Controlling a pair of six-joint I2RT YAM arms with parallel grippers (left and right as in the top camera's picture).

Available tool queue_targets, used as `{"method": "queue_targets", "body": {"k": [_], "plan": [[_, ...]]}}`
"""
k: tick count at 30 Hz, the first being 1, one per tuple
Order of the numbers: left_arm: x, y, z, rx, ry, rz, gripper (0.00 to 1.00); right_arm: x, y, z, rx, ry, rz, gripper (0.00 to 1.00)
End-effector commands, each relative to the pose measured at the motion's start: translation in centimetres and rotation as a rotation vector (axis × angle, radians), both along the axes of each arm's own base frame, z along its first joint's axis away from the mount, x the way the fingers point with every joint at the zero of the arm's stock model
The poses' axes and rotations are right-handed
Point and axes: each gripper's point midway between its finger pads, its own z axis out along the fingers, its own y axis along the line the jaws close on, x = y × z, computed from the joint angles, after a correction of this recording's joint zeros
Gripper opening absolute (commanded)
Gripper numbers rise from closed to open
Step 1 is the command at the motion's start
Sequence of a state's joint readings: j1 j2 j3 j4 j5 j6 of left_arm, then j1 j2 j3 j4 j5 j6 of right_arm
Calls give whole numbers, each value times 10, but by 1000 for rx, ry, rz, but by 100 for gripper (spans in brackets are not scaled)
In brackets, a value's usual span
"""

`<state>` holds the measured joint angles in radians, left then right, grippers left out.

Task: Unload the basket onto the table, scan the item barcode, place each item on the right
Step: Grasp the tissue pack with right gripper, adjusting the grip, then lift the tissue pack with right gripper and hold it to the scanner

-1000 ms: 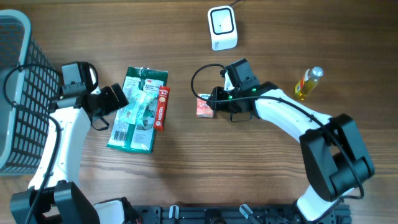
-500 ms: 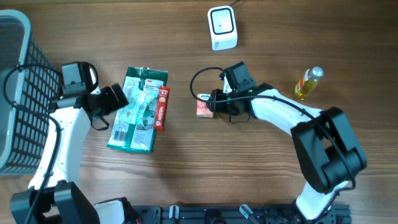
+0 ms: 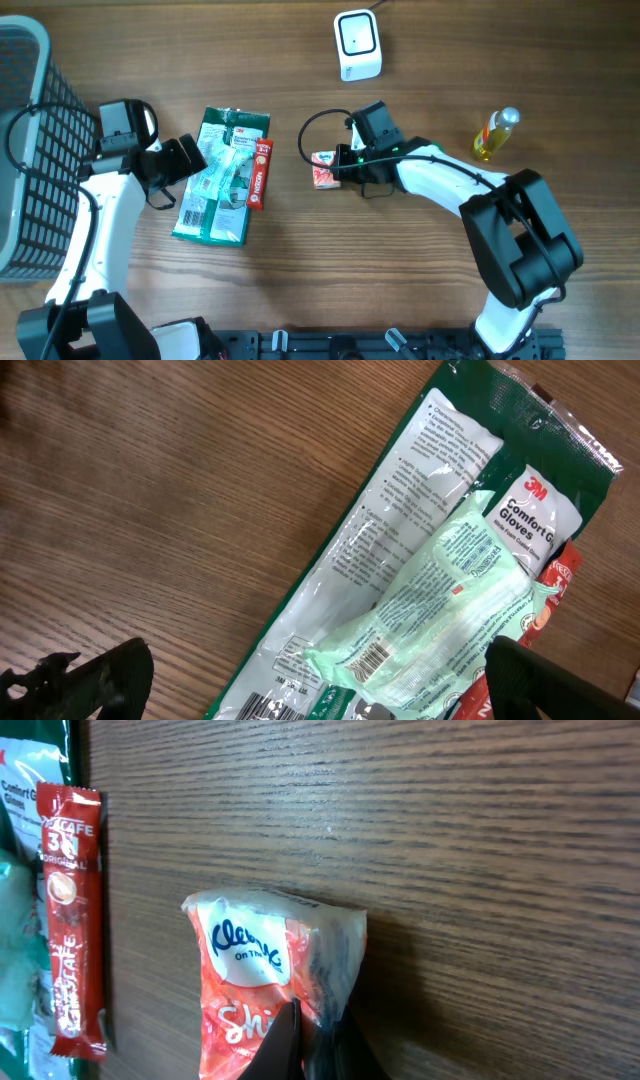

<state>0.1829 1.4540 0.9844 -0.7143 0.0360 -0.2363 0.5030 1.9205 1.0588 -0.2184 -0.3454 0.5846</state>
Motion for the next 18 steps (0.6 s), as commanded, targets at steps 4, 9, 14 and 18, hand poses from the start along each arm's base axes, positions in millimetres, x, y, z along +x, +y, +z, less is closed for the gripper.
{"method": "queue_targets", "body": {"k": [4,9,14,18], "plan": [[-1,-3,-2,-1,6,-25,100,-7,5,127,584,-35,257,4],[-1,-3,-2,-1,6,-25,100,-29,-20,200,942,-64,483,4],[-1,-3,-2,-1,6,-25,100,-40,-31,220,1030,-27,526,4],[-1,-3,-2,-1,6,-25,100,-48,-42,253,1020,-92,530,4]]}}
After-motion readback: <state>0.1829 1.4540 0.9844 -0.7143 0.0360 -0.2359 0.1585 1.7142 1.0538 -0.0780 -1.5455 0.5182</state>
